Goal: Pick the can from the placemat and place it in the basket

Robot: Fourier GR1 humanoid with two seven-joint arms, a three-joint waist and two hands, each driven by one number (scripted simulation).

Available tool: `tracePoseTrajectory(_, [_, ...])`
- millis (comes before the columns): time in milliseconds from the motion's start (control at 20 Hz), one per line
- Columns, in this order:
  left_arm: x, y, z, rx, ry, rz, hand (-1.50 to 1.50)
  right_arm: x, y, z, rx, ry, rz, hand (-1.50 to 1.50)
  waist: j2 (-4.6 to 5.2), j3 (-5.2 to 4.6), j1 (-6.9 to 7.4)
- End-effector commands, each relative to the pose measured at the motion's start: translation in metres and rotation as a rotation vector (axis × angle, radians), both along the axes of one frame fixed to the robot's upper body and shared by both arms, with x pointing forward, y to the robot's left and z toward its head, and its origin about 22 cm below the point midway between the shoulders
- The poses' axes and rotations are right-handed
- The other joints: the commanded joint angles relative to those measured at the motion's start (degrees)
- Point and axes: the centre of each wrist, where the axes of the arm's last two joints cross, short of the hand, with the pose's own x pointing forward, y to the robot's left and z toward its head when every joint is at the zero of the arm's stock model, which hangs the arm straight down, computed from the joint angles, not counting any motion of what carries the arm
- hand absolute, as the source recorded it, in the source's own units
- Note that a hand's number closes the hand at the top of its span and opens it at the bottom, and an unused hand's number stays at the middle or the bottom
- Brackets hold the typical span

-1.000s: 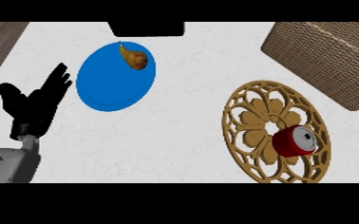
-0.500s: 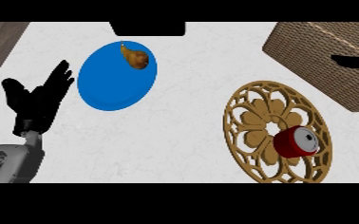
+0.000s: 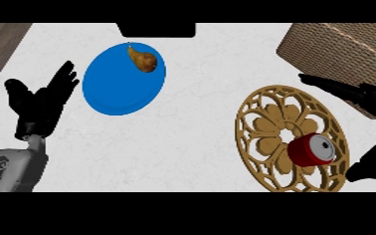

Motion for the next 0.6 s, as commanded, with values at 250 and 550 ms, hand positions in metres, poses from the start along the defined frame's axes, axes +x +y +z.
tracePoseTrajectory(250, [0.010,0.010,0.003,-0.009,-0.008,0.002,0.00,0.029,0.013,-0.046,-0.146,0.041,0.029,-1.50,0.05,-0.03,0.09])
tracePoseTrajectory(550, [0.003,0.010,-0.013,-0.018,0.000,0.023,0.00,0.010,-0.017,-0.046,-0.133,0.053,0.044,-1.50,-0.05,-0.04,-0.31])
